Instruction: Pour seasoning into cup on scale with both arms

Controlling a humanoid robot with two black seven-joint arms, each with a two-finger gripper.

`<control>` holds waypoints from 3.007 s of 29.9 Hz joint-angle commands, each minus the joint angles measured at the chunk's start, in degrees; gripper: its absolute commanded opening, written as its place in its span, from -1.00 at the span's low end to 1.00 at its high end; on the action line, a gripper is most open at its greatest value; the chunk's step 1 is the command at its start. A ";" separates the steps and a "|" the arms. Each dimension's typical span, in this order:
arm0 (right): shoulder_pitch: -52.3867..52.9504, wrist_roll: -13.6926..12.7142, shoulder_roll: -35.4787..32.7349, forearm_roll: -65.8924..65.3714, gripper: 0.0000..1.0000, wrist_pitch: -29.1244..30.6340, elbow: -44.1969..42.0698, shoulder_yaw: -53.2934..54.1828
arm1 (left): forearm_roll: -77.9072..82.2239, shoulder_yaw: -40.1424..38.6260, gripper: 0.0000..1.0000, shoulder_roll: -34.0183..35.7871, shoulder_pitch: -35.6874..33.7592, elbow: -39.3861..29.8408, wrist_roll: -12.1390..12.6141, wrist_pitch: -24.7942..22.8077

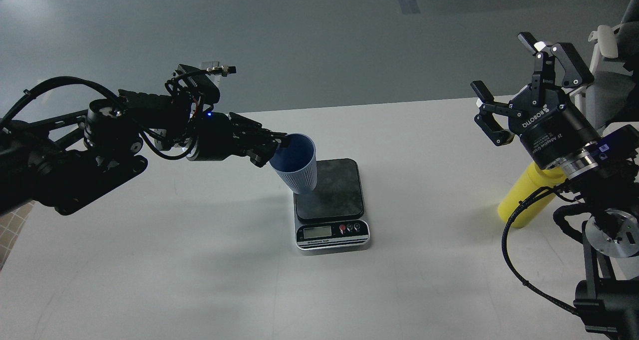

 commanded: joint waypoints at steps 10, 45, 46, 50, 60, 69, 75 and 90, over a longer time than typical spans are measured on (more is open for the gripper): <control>0.00 0.00 0.00 -0.03 1.00 0.00 -0.26 -0.38 | -0.09 0.08 -1.00 -3.59 -1.62 0.90 -0.01 -2.57; -0.09 0.00 0.00 0.06 1.00 0.09 -0.18 0.23 | -0.09 0.17 -0.32 -8.34 -0.48 5.12 -0.01 -2.74; -0.09 0.00 0.00 -0.03 1.00 0.09 -0.26 0.23 | -0.09 0.17 -0.31 -8.34 -0.48 5.12 -0.01 -2.74; -0.09 0.00 0.00 -0.03 1.00 0.09 -0.26 0.23 | -0.70 0.00 -0.14 -8.43 -0.56 5.38 -0.01 -2.74; -0.27 0.00 0.00 0.06 1.00 0.09 -0.26 0.23 | -0.79 -0.44 0.37 -9.04 -0.04 6.26 -0.01 -2.57; -0.35 0.00 0.00 0.06 1.00 0.09 -0.18 0.06 | -6.15 -0.79 0.71 -9.04 -0.12 6.88 -0.01 -2.04; -0.36 0.09 0.00 0.06 1.00 0.09 -0.18 0.23 | -21.86 -6.84 0.96 -10.80 -0.21 12.32 -0.01 0.33; 4.11 5.61 0.00 2.34 1.00 -0.52 4.04 4.17 | -76.55 -19.69 0.96 -8.70 4.70 20.15 -0.01 -2.92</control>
